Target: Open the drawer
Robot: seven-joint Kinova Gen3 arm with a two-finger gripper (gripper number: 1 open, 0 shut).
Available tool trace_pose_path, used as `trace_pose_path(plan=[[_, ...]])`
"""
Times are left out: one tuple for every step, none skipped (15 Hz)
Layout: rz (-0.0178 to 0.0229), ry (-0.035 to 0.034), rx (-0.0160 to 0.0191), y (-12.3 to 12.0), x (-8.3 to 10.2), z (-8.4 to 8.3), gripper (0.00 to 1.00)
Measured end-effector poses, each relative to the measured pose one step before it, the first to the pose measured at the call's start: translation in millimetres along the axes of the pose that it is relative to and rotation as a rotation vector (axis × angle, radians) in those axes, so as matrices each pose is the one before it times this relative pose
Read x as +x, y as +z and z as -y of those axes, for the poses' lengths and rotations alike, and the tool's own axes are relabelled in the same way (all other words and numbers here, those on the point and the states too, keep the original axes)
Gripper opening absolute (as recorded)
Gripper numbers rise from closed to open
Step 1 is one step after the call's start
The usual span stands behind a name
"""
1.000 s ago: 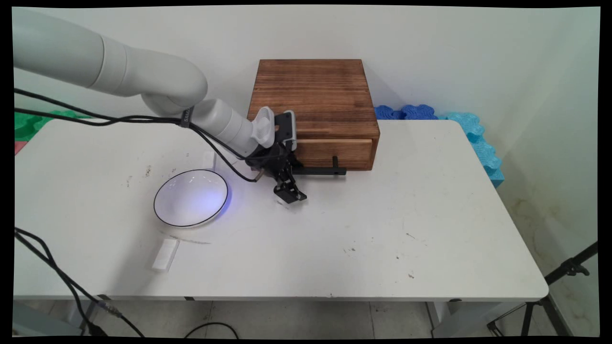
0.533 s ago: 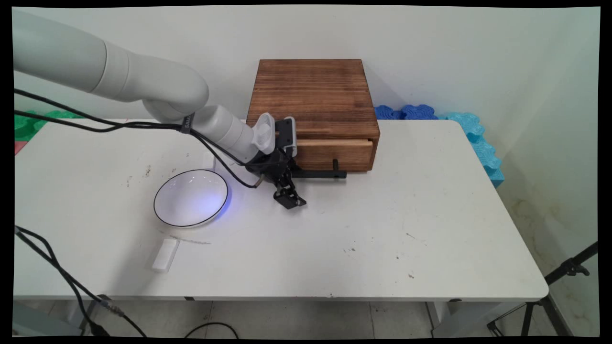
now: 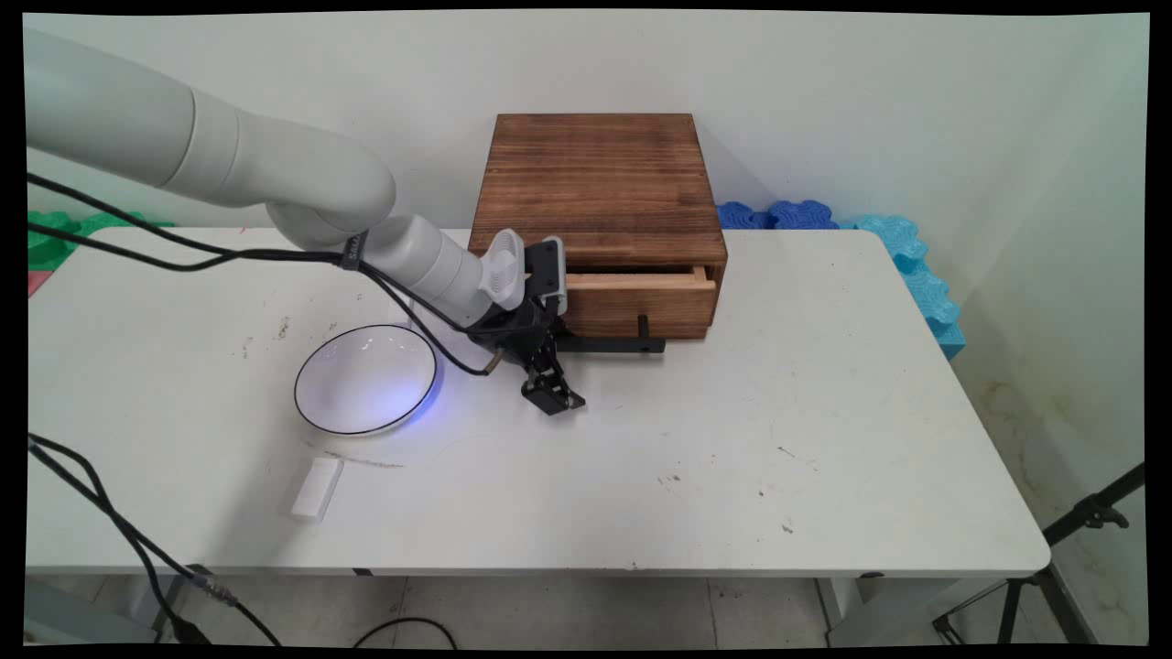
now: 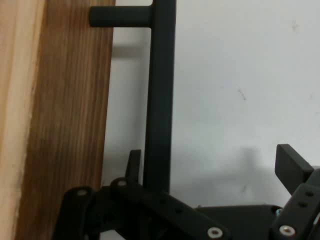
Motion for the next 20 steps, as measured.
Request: trace_pose_path(plan=[[-0.00013,-0.00055,-0.00187,-0.32,-0.45,-3.08,1.00],[-0.00043,-0.00042,-0.00190,-0.44,-0.34,-3.15,1.00],[-0.00079,-0.00004,-0.00174,-0.43,-0.07,-2.77,1.00],[-0.00099,-0.00033,-0.00223,-0.58,-0.15,-3.30,1.00],[-0.00114,-0.00010,-0.00257,-0.56,0.01,-3.35,1.00],[-0.00081,0.00020,-0.00220,-0.44,0.03,-2.95,1.00],[-0.00101,0.00022,-0.00288,-0.58,-0.03,-3.47,1.00],[-0.00064,0.00038,-0.00353,-0.65,-0.19,-4.01,1.00],[-0.00048,0.00084,-0.00318,-0.41,-0.08,-3.33,1.00],[-0.00055,0.00063,-0.00293,-0.58,-0.27,-3.41,1.00],[-0.00042,0.00086,-0.00279,-0.50,-0.24,-3.28,1.00],[-0.00075,0.00096,-0.00355,-0.54,-0.11,-3.99,1.00],[-0.00098,0.00081,-0.00315,-0.61,-0.15,-3.97,1.00],[-0.00110,0.00105,-0.00328,-0.52,-0.03,-3.92,1.00],[-0.00099,0.00073,-0.00276,-0.28,0.02,-3.27,1.00],[-0.00131,0.00083,-0.00293,-0.24,0.11,-3.67,1.00],[-0.00122,0.00021,-0.00250,-0.16,0.20,-3.45,1.00],[-0.00156,-0.00024,-0.00233,-0.30,0.21,-3.10,1.00],[-0.00182,0.00013,-0.00249,-0.32,0.44,-3.42,1.00],[-0.00207,-0.00042,-0.00281,-0.29,0.57,-3.46,1.00]])
